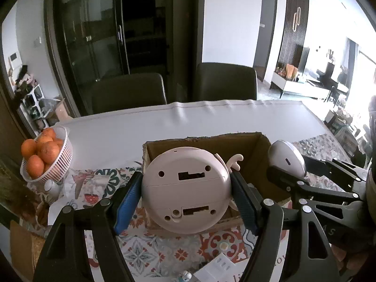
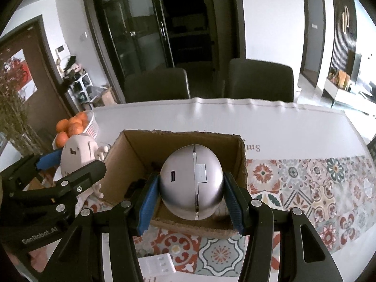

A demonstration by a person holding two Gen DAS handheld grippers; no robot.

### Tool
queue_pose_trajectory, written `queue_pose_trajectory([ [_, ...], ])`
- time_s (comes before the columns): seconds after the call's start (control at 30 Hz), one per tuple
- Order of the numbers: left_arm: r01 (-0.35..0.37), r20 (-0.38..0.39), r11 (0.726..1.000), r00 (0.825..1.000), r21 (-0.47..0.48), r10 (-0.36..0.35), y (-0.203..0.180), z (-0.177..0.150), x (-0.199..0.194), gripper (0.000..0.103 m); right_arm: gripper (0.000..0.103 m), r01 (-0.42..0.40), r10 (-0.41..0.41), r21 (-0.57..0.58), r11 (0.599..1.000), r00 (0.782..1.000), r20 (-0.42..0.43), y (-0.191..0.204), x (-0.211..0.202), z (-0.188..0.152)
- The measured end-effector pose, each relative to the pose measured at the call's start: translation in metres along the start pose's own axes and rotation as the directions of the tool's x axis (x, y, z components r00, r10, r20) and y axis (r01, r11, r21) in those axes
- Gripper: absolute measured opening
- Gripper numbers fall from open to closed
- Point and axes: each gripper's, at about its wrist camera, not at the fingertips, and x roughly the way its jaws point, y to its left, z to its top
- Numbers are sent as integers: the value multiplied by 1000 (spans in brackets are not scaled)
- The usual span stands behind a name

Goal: Organize rigid objects
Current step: 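Carry the pink and silver speakers over the cardboard box with both grippers, then open both grippers to drop the speakers into the box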

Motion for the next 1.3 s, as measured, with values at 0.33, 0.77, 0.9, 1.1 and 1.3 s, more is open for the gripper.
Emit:
queue_pose_trajectory([
  [0.33,-14,-68,1000,998,-18,13,1,-1,32,74,54,26,-26,4,1000,997,-77,-8,28,3],
  [0.77,-35,-133,999,991,-35,30,5,-9,55,74,54,40,-39,6,999,991,-130,-13,47,-5],
  [0.9,-48,-120,998,992,-33,44,5,-11,53,75,56,35,-33,10,999,990,-139,-13,47,-7],
  [1.1,-80,-78,997,994,-19,79,2,-11,32,75,57,54,-53,14,998,993,-103,-13,31,-8],
  [1.3,-85,-29,996,996,-13,85,0,-22,2,79,57,68,-68,-4,998,997,-41,-7,7,-14],
])
